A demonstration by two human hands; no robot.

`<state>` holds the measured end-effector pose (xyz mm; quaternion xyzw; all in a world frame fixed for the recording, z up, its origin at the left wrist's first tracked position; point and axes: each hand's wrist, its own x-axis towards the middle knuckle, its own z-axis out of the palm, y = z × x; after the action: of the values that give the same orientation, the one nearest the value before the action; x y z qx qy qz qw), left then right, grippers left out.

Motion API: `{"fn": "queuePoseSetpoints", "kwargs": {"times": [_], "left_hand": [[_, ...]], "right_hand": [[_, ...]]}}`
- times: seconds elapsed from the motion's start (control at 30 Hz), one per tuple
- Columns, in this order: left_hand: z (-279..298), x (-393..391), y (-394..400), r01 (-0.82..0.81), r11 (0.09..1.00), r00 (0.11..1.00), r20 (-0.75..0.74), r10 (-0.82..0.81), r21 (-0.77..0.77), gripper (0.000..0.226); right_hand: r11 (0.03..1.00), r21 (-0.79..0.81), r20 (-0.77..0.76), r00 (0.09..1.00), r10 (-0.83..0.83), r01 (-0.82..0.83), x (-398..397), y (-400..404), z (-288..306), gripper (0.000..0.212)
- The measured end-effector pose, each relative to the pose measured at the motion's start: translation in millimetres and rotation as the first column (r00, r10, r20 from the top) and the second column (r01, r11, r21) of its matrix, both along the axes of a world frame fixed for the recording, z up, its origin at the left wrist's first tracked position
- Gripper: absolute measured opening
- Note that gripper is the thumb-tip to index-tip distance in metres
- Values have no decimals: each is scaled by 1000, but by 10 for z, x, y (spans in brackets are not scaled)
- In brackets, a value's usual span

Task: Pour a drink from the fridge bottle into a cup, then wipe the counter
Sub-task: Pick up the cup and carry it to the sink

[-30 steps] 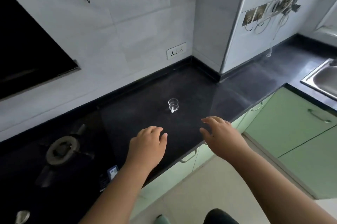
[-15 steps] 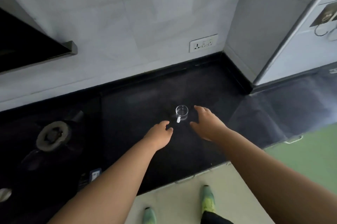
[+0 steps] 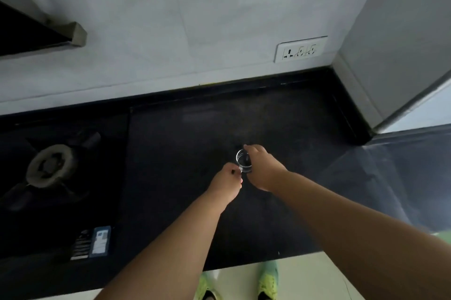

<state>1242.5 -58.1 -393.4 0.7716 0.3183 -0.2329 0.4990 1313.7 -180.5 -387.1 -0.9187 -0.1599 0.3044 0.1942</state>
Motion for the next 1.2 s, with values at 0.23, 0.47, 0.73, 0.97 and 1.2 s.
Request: {"fn": "queuePoseSetpoints", "kwargs": {"times": [0.23, 0.47, 0.73, 0.97, 1.2], "left_hand": [[-29, -49, -174, 87, 996, 996, 5, -87, 1, 28], [442, -159, -406, 305, 951, 942, 131, -309, 48, 35], [1033, -331, -801, 632, 774, 740, 273, -615, 33, 37], [1443, -574, -1472, 842, 536, 494, 313, -811, 60, 38], [1659, -773, -2441, 932, 360, 326, 334, -885, 44, 35]], "right_hand": [[997, 14, 37, 996, -81, 80, -89, -186, -89, 74], [881, 257, -51, 916, -398, 397, -398, -695, 331, 63], [640, 409, -65, 720, -691, 651, -1108, -1338, 964, 62], [292, 536, -180, 445, -878, 792, -2006, -1932, 1378, 61], [167, 496, -125, 260, -957, 852, -2532, -2724, 1582, 59]]}}
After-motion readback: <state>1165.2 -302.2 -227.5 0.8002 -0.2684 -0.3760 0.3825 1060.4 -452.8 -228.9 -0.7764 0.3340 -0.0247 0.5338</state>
